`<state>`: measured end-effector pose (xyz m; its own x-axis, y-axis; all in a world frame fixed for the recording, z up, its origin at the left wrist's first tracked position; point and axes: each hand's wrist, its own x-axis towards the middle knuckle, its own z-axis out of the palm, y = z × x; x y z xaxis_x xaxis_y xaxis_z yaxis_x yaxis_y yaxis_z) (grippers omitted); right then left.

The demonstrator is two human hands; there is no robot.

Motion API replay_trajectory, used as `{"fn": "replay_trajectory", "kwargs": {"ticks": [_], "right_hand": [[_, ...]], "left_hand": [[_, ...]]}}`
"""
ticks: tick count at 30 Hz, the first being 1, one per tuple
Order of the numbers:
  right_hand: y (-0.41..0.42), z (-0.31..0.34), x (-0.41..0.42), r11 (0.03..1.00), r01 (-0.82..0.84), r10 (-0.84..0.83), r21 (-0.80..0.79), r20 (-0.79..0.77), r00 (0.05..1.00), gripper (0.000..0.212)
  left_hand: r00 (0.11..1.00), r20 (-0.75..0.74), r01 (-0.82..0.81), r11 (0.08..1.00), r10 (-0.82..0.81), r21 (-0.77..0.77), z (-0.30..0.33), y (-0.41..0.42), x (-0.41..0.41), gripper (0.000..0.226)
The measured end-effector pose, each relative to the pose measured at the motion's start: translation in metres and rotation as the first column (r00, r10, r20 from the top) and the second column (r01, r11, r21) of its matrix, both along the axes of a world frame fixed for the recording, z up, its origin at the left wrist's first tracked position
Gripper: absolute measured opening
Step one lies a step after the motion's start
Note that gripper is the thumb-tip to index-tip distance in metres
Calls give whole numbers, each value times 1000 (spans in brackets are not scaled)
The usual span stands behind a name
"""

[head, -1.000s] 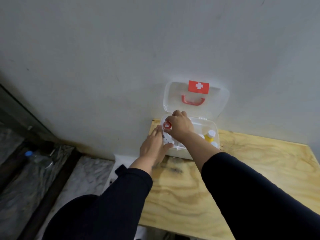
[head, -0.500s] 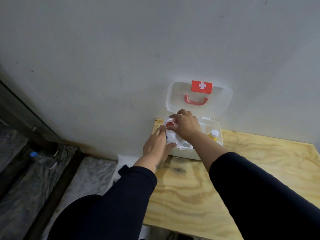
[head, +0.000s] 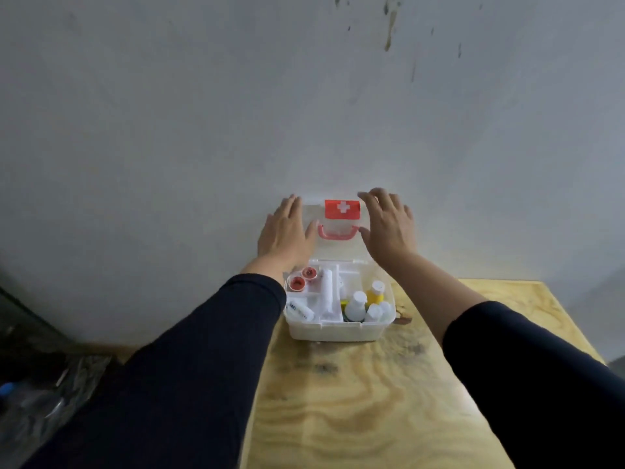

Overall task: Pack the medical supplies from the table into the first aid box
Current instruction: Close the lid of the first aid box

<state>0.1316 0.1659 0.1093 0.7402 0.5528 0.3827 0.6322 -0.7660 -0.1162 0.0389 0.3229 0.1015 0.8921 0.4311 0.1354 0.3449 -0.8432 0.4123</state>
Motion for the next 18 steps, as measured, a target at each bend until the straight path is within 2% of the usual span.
{"fn": "replay_trajectory", "kwargs": {"ticks": [2,5,12,18], "right_hand": [[4,5,10,999,-12,9,-43,-71,997,58],[8,2,16,998,-6,1,-66,-81,997,49],[-7,-7,0,998,-66,64,20,68,996,34],[-36,-31,-43,992,-88,64,91,236,970,22]], "left_hand": [[998,-67,22,999,-20,24,4,2,9,63],[996,-90,31,999,-27,41,4,4,10,61],[1000,-12,8,995,-7,102,3,2,-10,54],[994,-25,106,985,-103,138,-4,-21,-36,53]]}}
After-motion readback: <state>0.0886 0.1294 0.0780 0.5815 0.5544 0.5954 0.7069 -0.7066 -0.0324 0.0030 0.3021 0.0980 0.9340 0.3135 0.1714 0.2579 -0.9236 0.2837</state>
